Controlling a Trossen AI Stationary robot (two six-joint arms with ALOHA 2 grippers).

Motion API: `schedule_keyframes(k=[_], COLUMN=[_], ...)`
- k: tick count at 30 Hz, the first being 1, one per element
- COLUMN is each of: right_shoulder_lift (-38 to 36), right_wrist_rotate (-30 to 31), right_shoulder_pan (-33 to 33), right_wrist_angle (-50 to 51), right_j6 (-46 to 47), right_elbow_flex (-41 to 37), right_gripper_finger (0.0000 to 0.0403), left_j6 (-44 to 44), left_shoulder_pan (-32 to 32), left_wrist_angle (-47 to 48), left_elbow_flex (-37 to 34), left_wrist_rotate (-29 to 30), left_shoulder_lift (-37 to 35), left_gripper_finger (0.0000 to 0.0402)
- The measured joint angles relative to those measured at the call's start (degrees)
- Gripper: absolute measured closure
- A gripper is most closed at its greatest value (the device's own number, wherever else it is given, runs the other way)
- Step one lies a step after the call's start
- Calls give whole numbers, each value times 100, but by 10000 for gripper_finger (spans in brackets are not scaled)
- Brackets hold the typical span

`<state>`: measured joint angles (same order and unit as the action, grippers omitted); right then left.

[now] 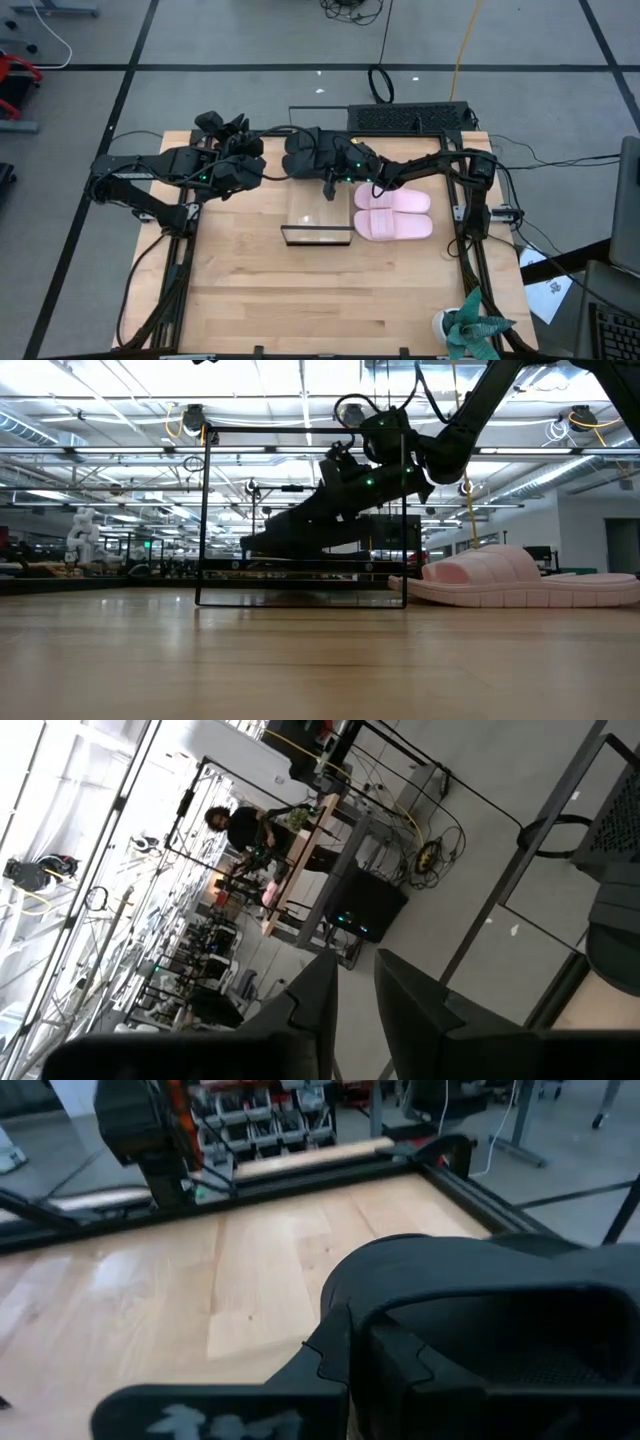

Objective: Pick and place slides into the shelf
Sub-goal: Put the black slide on the shelf

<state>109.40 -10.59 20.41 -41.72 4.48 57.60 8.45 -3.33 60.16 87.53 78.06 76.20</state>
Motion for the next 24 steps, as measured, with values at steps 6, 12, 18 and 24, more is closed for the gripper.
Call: schedule_keyframes(k=[6,12,18,24], right_shoulder_lift=[326,422,424,424], right_wrist_rotate=[-35,-197,-504,-508], right_shoulder_pan=[-28,-23,128,335], right_wrist_angle=[-200,-534,-274,-258], right_j6=[143,102,21,-56], right_elbow_flex=[-1,2,2,2], right_gripper_finger=[401,401,401,401], left_j6=[-8,9,22,26], left_shoulder_pan=[0,0,0,0], left_wrist_angle=[-26,-24,-24,-22], left_elbow_flex=[0,0,0,0], left_wrist_rotate=[1,-2,-2,-2], left_shoulder_lift=[0,0,0,0], left_gripper_finger=[323,323,323,323])
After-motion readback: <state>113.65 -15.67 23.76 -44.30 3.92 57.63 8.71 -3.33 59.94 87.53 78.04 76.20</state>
